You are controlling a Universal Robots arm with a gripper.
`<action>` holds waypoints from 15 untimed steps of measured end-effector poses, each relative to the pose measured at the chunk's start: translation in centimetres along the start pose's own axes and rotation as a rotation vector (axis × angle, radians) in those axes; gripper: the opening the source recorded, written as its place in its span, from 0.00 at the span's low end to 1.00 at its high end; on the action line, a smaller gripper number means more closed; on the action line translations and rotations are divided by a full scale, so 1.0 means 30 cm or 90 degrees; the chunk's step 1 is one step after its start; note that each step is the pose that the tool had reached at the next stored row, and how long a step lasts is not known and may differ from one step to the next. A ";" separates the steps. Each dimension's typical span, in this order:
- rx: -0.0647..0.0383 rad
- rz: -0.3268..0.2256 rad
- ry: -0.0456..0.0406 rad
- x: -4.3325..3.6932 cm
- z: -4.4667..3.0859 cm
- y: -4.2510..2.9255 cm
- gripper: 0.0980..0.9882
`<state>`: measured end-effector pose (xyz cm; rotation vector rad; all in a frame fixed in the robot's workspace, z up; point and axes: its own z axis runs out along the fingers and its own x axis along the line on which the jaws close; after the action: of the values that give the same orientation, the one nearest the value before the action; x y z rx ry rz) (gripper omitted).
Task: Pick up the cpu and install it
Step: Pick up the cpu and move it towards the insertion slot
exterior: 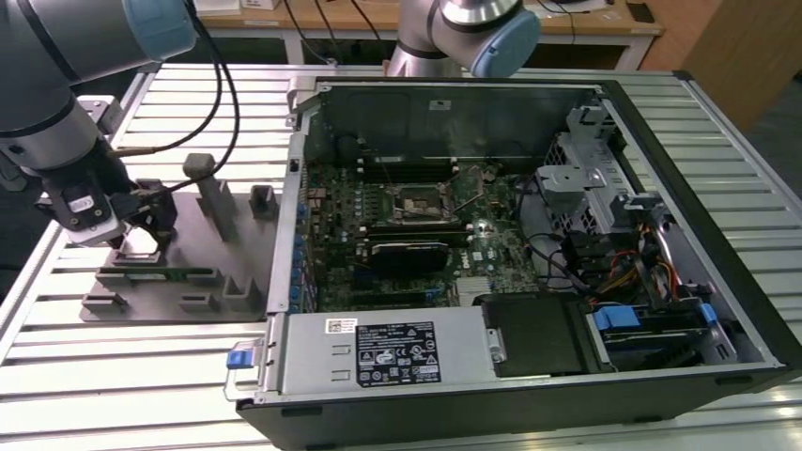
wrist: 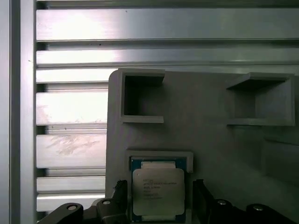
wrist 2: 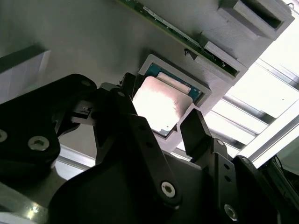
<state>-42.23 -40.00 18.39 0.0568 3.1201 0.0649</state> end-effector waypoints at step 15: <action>0.000 0.000 -0.0006 -0.001 -0.067 0.003 0.50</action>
<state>-42.23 -40.00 20.42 0.0563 3.1191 0.0657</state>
